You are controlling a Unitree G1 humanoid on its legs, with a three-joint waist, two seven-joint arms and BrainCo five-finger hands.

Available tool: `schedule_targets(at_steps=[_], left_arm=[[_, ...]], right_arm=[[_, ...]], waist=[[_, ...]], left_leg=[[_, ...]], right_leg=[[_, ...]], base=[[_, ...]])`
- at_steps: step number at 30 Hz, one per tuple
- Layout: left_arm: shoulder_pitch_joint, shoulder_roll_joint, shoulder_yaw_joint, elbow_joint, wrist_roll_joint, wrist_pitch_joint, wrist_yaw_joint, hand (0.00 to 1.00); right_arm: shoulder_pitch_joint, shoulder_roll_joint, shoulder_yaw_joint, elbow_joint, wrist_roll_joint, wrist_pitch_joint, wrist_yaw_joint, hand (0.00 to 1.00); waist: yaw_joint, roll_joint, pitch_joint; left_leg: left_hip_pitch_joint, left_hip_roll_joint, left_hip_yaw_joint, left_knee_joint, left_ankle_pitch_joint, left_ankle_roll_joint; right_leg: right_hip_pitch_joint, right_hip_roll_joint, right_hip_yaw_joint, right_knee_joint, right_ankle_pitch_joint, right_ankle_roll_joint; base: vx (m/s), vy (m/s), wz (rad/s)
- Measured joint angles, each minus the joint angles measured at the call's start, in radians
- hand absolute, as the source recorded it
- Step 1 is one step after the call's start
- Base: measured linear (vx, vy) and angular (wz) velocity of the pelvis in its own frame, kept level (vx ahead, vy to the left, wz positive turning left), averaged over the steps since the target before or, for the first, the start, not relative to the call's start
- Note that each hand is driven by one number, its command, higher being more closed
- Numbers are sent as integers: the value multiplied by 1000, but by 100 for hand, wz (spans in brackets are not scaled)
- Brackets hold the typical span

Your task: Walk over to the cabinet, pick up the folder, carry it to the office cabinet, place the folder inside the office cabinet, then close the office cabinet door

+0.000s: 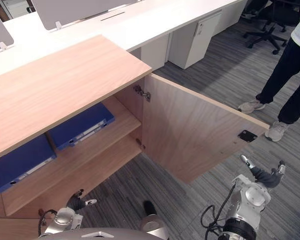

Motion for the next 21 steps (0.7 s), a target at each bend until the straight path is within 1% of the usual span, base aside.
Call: schedule_targets(at_steps=[4, 8, 10, 12, 14, 17, 21], left_arm=[[21, 2, 1, 1, 0, -5, 0, 0], [34, 2, 0, 2, 0, -6, -1, 0], [37, 1, 0, 1, 0, -7, -1, 0], [39, 1, 0, 1, 0, -7, -1, 0], [39, 0, 0, 1, 0, -7, -1, 0], [40, 0, 1, 1, 1, -8, -1, 0], [40, -1, 1, 1, 2, -8, -1, 0]], right_arm=[[-32, -51, 33, 3, 1, -2, 1, 0], [-55, -64, 52, 5, 1, -12, 4, 0], [-55, -77, 90, 15, 1, -13, 15, 0], [-55, -77, 115, 23, 0, -13, 20, 0], [-56, -77, 137, 29, -1, -13, 26, 0], [-55, -77, 147, 32, -1, -13, 28, 0], [-55, -71, 163, 31, -4, -13, 32, 0]], waist=[[1, 7, 5], [1, 8, 4], [4, 8, 4], [7, 8, 4], [16, 8, 4], [12, 7, 5], [11, 3, 7]], left_leg=[[-2, 1, -21, -4, 1, 1], [-4, -2, -45, -17, 11, 10], [-4, -2, -60, -19, 14, 11], [-4, -2, -72, -20, 16, 14], [-5, -5, -75, -21, 18, 17], [-6, -16, -91, -38, 32, 25], [-6, -21, -94, -41, 37, 26]], right_leg=[[0, 0, -21, 0, 1, 4], [4, -3, -58, 0, 1, 4], [11, -7, -89, 0, 2, 4], [18, -9, -112, 0, 2, 4], [19, -13, -119, 0, 2, 5], [19, -22, -133, 0, 4, 8], [19, -26, -135, -1, 7, 12]], base=[[-47, -52, 4], [-54, -54, 15], [-59, -53, 21], [-64, -52, 18], [-75, -41, 11], [-92, -32, 12], [-99, -37, 2]])
